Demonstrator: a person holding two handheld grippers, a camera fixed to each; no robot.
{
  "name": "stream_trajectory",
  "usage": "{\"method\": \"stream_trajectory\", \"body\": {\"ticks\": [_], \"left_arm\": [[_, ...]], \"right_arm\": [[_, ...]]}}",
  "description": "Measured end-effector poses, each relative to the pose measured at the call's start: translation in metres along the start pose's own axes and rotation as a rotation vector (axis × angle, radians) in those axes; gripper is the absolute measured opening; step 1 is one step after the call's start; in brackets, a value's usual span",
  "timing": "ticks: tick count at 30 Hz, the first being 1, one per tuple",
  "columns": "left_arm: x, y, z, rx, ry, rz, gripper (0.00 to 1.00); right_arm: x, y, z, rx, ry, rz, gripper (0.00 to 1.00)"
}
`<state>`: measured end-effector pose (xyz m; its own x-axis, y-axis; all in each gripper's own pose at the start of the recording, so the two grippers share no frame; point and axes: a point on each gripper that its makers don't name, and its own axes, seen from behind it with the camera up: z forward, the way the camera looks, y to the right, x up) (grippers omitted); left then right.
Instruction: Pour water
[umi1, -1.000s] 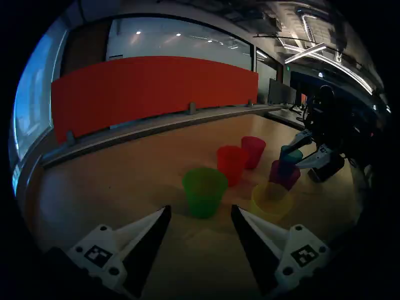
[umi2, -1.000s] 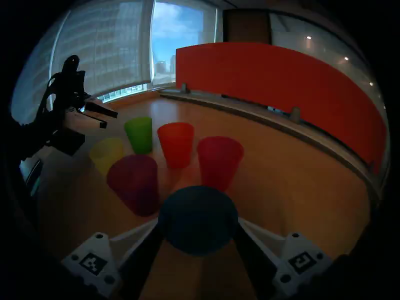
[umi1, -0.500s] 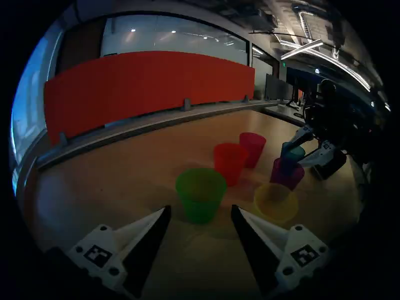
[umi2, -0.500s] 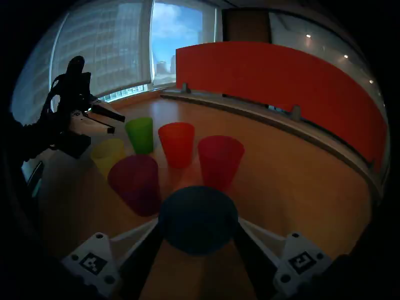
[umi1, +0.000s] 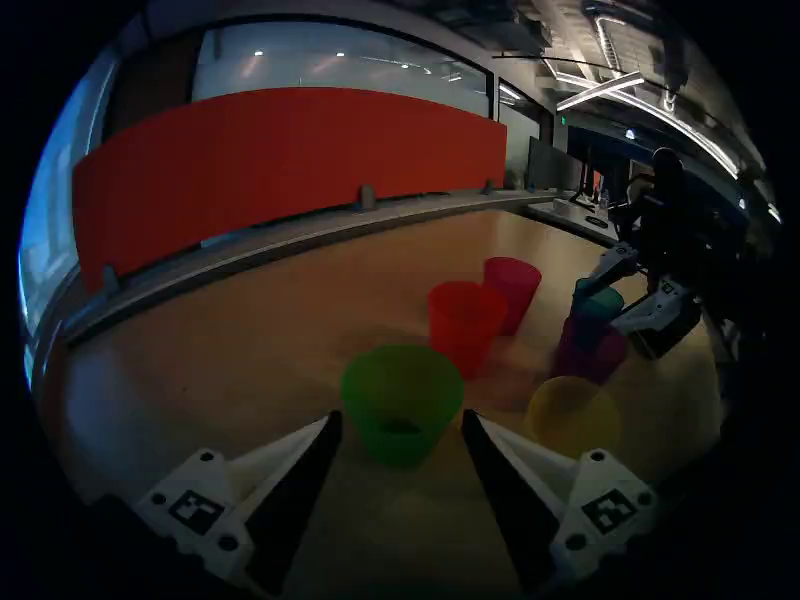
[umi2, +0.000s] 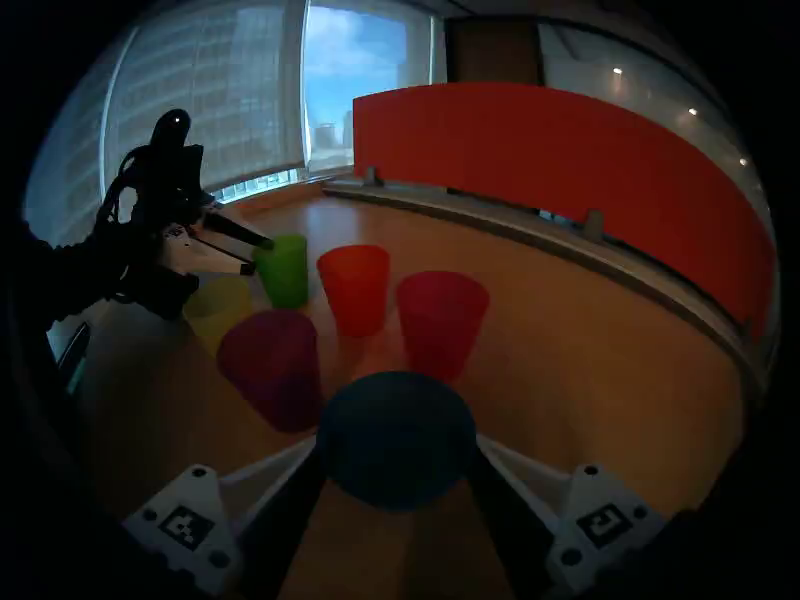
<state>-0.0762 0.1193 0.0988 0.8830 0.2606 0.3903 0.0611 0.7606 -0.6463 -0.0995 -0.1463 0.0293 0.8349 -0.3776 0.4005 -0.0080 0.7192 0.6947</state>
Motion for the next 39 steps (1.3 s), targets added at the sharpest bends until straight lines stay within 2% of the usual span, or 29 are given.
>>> {"method": "stream_trajectory", "body": {"ticks": [12,20,27,32,39], "left_arm": [[0.000,-0.001,0.023,-0.005,-0.033,0.017,0.88],[0.000,0.000,0.029,0.003,-0.039,0.034,0.87],[0.002,0.001,0.028,0.001,-0.035,0.045,0.85],[0.007,0.002,0.024,-0.005,-0.019,0.036,0.85],[0.017,0.000,0.011,-0.002,0.009,0.011,0.85]], "right_arm": [[-0.001,0.000,0.000,0.009,0.002,0.000,0.90],[-0.001,0.000,0.000,0.011,0.001,-0.004,0.89],[0.000,0.000,0.000,0.009,0.002,-0.003,0.89],[0.001,0.000,0.000,0.006,0.007,0.011,0.89],[0.003,0.002,-0.006,0.000,0.018,0.033,0.89]]}}
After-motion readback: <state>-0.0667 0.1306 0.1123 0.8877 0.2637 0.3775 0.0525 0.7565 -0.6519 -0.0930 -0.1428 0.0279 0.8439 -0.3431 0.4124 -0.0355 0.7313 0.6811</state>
